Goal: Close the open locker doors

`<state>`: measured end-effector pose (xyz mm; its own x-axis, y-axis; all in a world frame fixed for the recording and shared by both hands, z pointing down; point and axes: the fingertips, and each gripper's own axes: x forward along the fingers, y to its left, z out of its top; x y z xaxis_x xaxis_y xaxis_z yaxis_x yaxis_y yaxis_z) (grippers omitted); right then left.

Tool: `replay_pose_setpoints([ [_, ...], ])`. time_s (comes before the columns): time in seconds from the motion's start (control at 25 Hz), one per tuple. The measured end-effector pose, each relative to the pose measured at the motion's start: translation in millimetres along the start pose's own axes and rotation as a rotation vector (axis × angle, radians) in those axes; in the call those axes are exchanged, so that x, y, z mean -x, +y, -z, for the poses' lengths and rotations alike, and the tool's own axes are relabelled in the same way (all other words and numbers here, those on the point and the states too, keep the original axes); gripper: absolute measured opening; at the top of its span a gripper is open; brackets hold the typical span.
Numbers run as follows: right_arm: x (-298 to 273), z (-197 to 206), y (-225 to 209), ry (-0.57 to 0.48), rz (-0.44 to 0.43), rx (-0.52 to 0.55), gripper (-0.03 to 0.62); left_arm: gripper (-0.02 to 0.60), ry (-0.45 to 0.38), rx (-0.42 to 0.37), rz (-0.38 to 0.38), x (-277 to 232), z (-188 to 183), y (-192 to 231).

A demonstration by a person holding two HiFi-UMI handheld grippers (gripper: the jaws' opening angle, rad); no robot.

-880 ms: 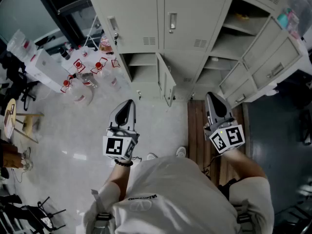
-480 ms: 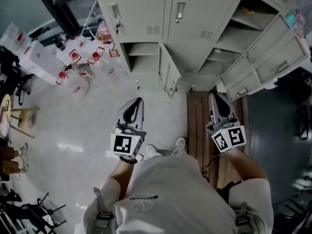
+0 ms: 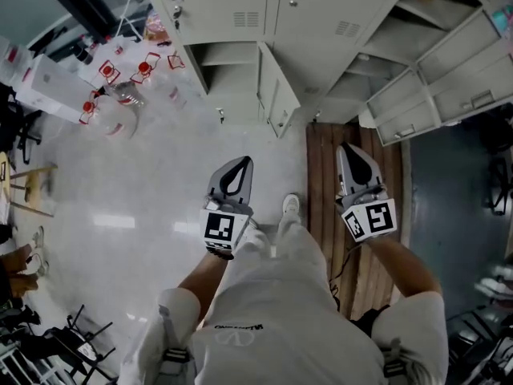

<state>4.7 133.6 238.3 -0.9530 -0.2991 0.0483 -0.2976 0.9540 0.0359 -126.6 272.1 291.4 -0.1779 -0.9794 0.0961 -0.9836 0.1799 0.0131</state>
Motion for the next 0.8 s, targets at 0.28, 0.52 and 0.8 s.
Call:
replay_pose_setpoints([
  [0.28, -42.4, 37.3, -29.2, 0.011, -0.075, -0.027, 0.012, 0.006, 0.062, -0.021, -0.053, -65.7, 45.5, -12.6],
  [0.52, -70.4, 89.1, -36.1, 0.072, -0.196, -0.093, 0.02, 0.067, 0.146, -0.001, -0.148, -110.4, 94.2, -28.5],
  [0.8, -96.1, 169.6, -58.4, 0.135, -0.258, -0.132, 0.025, 0.116, 0.243, 0.015, -0.265, -165.2, 195.8, -28.0],
])
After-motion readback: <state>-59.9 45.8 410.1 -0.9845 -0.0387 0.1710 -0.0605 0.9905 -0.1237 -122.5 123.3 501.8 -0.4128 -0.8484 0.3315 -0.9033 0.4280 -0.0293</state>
